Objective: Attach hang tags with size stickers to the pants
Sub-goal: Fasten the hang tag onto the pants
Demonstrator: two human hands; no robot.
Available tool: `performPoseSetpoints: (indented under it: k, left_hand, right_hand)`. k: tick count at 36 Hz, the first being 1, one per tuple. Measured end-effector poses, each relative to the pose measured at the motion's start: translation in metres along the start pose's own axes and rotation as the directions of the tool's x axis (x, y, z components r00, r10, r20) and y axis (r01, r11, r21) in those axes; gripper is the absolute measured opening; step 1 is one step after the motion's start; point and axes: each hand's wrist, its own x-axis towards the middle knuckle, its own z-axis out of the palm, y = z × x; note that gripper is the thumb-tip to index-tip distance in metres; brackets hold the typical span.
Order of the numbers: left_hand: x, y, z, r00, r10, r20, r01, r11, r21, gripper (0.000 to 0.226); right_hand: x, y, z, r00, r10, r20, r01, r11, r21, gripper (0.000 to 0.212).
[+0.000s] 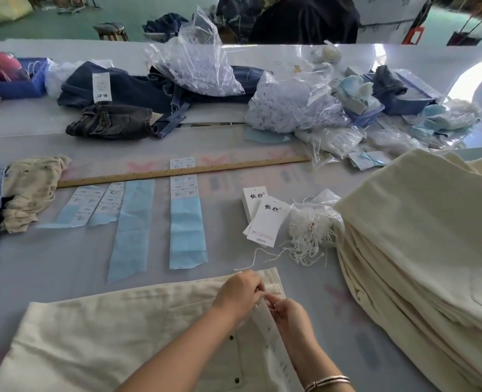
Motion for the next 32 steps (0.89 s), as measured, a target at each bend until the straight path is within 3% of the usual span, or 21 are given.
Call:
performPoseSetpoints:
  k: [3,7,13,16,18,23,27,29,32]
  left_hand:
    - [0.001,-0.001,0.001,0.999,-0.032,-0.005,0.032,0.999,0.004,0.020]
    - [0.003,-0.001,0.002,0.999,-0.027,0.018,0.026,0.999,0.030,0.017]
    - [0.001,0.001,0.003,0.999,0.022,0.047,-0.024,0.999,0.041,0.009]
    - [0.000,0.001,0.004,0.991,-0.129,0.039,0.134,0.979,-0.151,0.006]
    - [0.002,-0.002,-0.001,0.970,-0.214,0.113,0.240,0.918,-0.316,0.005]
    - [-0.001,-0.009,-0.013,0.957,-0.140,0.252,0.247,0.851,-0.463,0.011]
    - [-0.005,-0.011,-0.015,0.962,-0.148,0.231,0.248,0.825,-0.507,0.011]
    - [-0.006,-0.012,-0.014,0.968,-0.148,0.204,0.232,0.839,-0.492,0.002]
    - [-0.009,-0.013,-0.011,0.969,-0.177,0.170,0.240,0.828,-0.507,0.009]
  right_hand:
    - [-0.005,-0.001,-0.006,0.996,-0.092,-0.007,0.089,0.973,-0.213,0.041]
    - [-0.002,0.003,-0.016,0.981,-0.192,-0.037,0.161,0.898,-0.410,0.024]
    - [-0.005,0.004,-0.013,0.974,-0.214,-0.069,0.155,0.863,-0.481,0.023]
    - [-0.004,0.003,-0.013,0.985,-0.167,-0.051,0.118,0.855,-0.505,0.017]
    - [-0.005,0.001,-0.010,0.986,-0.159,-0.051,0.114,0.865,-0.489,0.013]
    - [0.000,-0.004,0.004,0.978,-0.202,-0.050,0.155,0.867,-0.473,0.019]
    - [0.004,0.002,0.011,0.993,-0.113,-0.037,0.103,0.973,-0.206,0.018]
    - [0.005,0.006,0.013,0.997,-0.073,-0.022,0.070,0.992,-0.103,0.015]
    - [0.005,0.007,0.014,0.999,-0.030,0.017,0.029,0.999,0.023,0.019]
